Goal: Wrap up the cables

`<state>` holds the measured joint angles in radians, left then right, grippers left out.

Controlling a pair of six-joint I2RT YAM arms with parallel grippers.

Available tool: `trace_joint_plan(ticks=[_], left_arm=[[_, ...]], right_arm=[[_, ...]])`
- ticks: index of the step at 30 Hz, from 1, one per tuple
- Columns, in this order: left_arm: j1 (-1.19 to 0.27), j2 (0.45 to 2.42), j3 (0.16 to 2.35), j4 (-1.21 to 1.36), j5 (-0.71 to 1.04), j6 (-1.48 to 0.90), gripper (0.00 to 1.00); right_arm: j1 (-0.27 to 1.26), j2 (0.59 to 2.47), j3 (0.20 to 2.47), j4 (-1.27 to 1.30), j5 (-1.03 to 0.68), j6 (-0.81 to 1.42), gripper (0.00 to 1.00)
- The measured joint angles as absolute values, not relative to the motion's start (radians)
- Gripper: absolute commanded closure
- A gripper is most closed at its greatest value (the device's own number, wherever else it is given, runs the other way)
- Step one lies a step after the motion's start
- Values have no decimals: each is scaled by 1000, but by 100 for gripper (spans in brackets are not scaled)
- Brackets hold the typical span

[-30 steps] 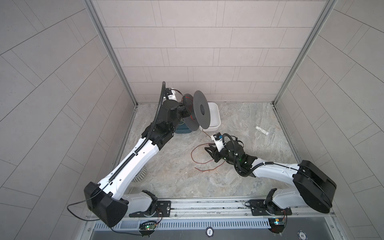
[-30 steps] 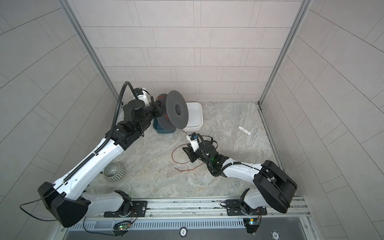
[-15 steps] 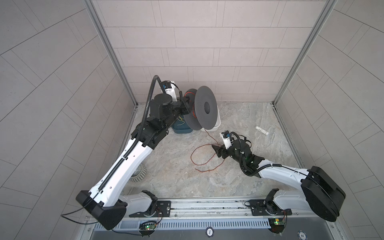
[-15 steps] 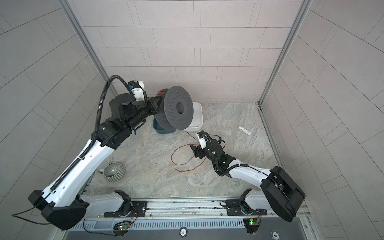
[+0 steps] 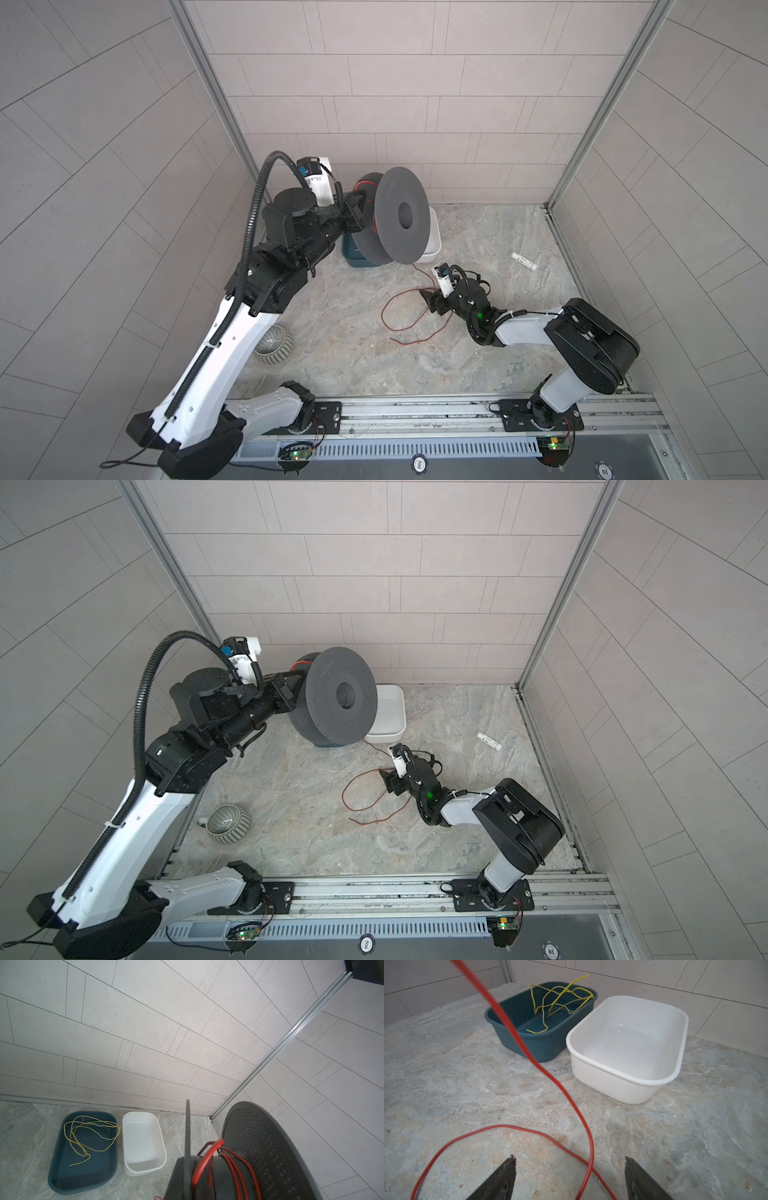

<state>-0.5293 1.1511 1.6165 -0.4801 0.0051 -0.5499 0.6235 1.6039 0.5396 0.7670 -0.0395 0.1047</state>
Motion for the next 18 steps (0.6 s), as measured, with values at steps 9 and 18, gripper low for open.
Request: trace_joint_plan(ticks=[9, 18], left_arm=[[-529, 1139, 1617, -495, 7, -541, 100], [-529, 1130, 1617, -502, 6, -541, 100]], right_arm=[[559, 1705, 605, 822, -99, 160, 31], [538, 1761, 643, 810, -153, 218, 53]])
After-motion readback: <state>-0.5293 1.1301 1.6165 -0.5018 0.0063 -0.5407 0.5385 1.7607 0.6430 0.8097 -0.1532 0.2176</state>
